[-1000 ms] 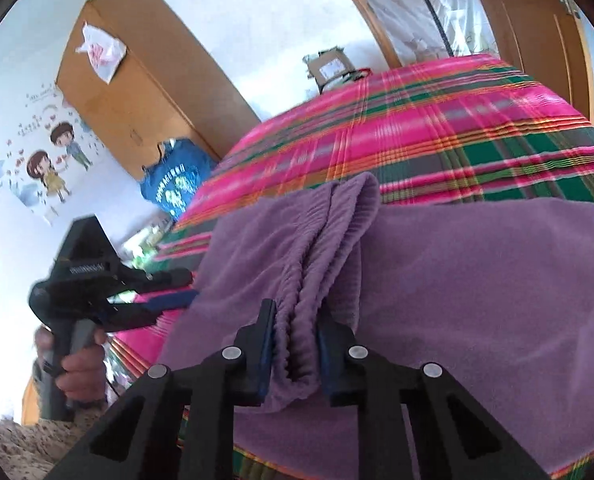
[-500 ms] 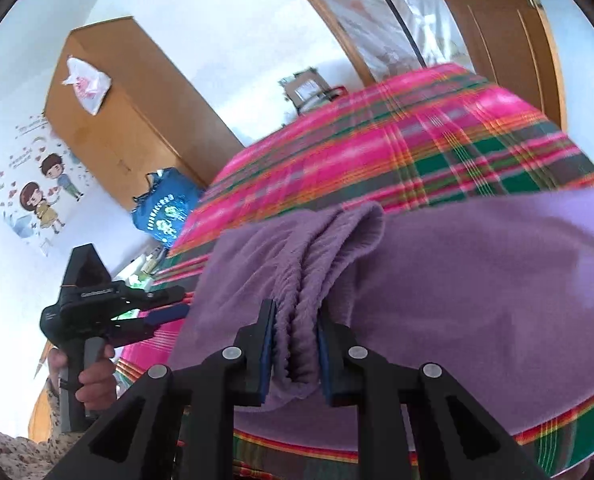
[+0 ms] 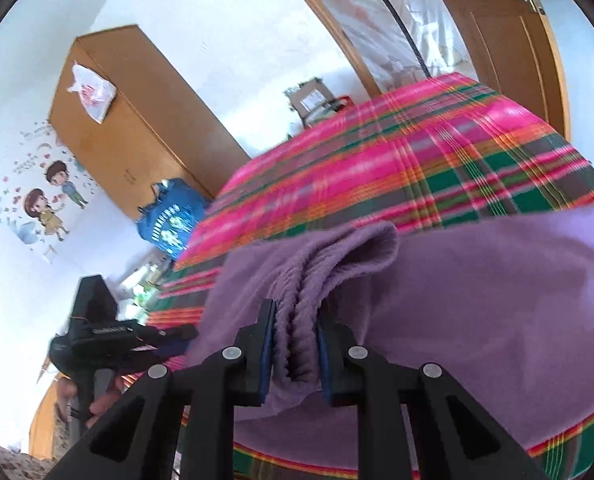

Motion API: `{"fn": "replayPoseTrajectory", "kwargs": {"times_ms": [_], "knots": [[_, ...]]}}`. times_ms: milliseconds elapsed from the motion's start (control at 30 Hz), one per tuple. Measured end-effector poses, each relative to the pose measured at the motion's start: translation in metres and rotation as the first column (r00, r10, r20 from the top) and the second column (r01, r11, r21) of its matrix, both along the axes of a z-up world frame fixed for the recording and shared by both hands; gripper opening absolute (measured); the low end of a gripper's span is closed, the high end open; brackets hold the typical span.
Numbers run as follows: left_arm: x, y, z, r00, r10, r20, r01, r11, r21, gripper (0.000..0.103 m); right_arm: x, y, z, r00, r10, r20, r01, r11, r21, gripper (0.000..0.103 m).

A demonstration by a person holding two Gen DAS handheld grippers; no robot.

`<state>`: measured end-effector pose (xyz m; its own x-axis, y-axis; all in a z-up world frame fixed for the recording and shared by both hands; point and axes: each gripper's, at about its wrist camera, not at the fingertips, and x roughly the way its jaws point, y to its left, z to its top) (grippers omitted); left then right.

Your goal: Fold clothes

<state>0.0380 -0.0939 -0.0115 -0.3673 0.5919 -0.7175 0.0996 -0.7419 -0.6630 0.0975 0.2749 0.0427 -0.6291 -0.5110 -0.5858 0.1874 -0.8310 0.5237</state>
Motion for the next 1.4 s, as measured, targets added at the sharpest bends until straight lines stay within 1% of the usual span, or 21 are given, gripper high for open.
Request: {"fn": "replayPoseTrajectory", "kwargs": {"times_ms": [133,200,267,300,400,433,500,567,633,667,700,800,833,900,967,1033,1067,1167,1300,1333,1400], "knots": [[0.006,-0.002,-0.003,1.000,0.001,0.004,-0.001,1.000,0.002,0.036,0.001,0.000,-0.013,0.999,-0.027,0.038,0.025,0.999,0.045,0.020],[0.009,-0.002,-0.004,1.000,0.001,0.004,-0.001,1.000,0.002,0.036,-0.002,-0.001,-0.025,0.996,-0.038,0.081,0.034,0.998,0.051,0.020],[0.011,-0.003,-0.004,1.000,0.003,0.002,-0.003,1.000,0.002,0.036,-0.001,-0.002,-0.030,0.994,-0.050,0.099,0.044,0.997,0.062,0.021],[0.012,-0.004,-0.003,1.000,0.005,0.000,-0.005,1.000,0.004,0.036,0.002,-0.002,-0.029,0.994,-0.057,0.093,0.050,0.996,0.076,0.022],[0.016,0.000,-0.004,1.000,0.000,-0.003,0.000,1.000,0.007,0.036,0.011,-0.004,-0.022,0.994,-0.083,0.065,0.074,0.989,0.124,0.033],[0.018,0.001,-0.004,1.000,-0.005,-0.004,0.005,1.000,0.009,0.036,0.018,-0.007,-0.018,0.996,-0.085,0.037,0.079,0.987,0.139,0.034],[0.020,-0.001,-0.006,1.000,-0.019,0.003,0.019,1.000,0.012,0.036,0.038,-0.019,-0.008,0.998,-0.032,-0.056,0.041,0.985,0.170,0.034],[0.025,-0.002,-0.009,1.000,-0.028,0.005,0.028,0.999,0.016,0.036,0.058,-0.032,0.002,0.989,0.026,-0.145,0.003,0.979,0.202,0.034],[0.024,0.000,-0.009,0.999,-0.032,0.006,0.032,0.999,0.015,0.038,0.071,-0.048,0.002,0.976,0.129,-0.175,-0.090,0.972,0.216,0.035],[0.024,-0.001,-0.009,0.999,-0.034,0.003,0.034,0.999,0.023,0.041,0.075,-0.059,0.000,0.969,0.183,-0.169,-0.143,0.964,0.224,0.035],[0.025,-0.001,-0.009,0.999,-0.034,0.002,0.034,0.999,0.028,0.043,0.079,-0.068,0.000,0.963,0.212,-0.169,-0.169,0.956,0.240,0.035],[0.029,-0.003,-0.009,1.000,-0.027,0.001,0.027,0.999,0.041,0.043,0.095,-0.086,0.004,0.947,0.228,-0.226,-0.150,0.937,0.316,0.035],[0.029,-0.004,-0.009,1.000,-0.023,0.003,0.023,0.999,0.044,0.043,0.096,-0.092,0.004,0.939,0.264,-0.222,-0.184,0.928,0.324,0.035],[0.033,-0.006,-0.010,1.000,-0.021,0.005,0.021,0.999,0.048,0.043,0.094,-0.109,-0.001,0.912,0.368,-0.178,-0.302,0.900,0.313,0.035],[0.036,-0.007,-0.010,1.000,-0.025,0.004,0.024,0.999,0.048,0.043,0.092,-0.124,-0.009,0.892,0.429,-0.143,-0.371,0.874,0.313,0.035],[0.037,-0.008,-0.009,1.000,-0.025,0.005,0.025,0.999,0.049,0.043,0.087,-0.136,-0.016,0.879,0.463,-0.113,-0.413,0.858,0.307,0.035],[0.038,-0.009,-0.009,1.000,-0.025,0.005,0.025,0.998,0.049,0.043,0.083,-0.140,-0.018,0.874,0.475,-0.103,-0.428,0.852,0.302,0.035],[0.039,-0.009,-0.008,1.000,-0.031,-0.001,0.031,0.999,0.044,0.044,0.072,-0.141,-0.019,0.886,0.453,-0.100,-0.408,0.863,0.297,0.035],[0.036,-0.009,-0.005,0.999,-0.038,0.001,0.038,0.998,0.047,0.044,0.055,-0.147,-0.029,0.879,0.475,-0.046,-0.456,0.864,0.214,0.036],[0.035,-0.011,-0.005,0.999,-0.041,0.002,0.041,0.998,0.048,0.044,0.054,-0.151,-0.029,0.879,0.475,-0.050,-0.453,0.862,0.225,0.036],[0.033,-0.014,-0.005,0.999,-0.043,0.007,0.043,0.998,0.051,0.044,0.054,-0.162,-0.030,0.866,0.495,-0.071,-0.459,0.843,0.281,0.036]]}}
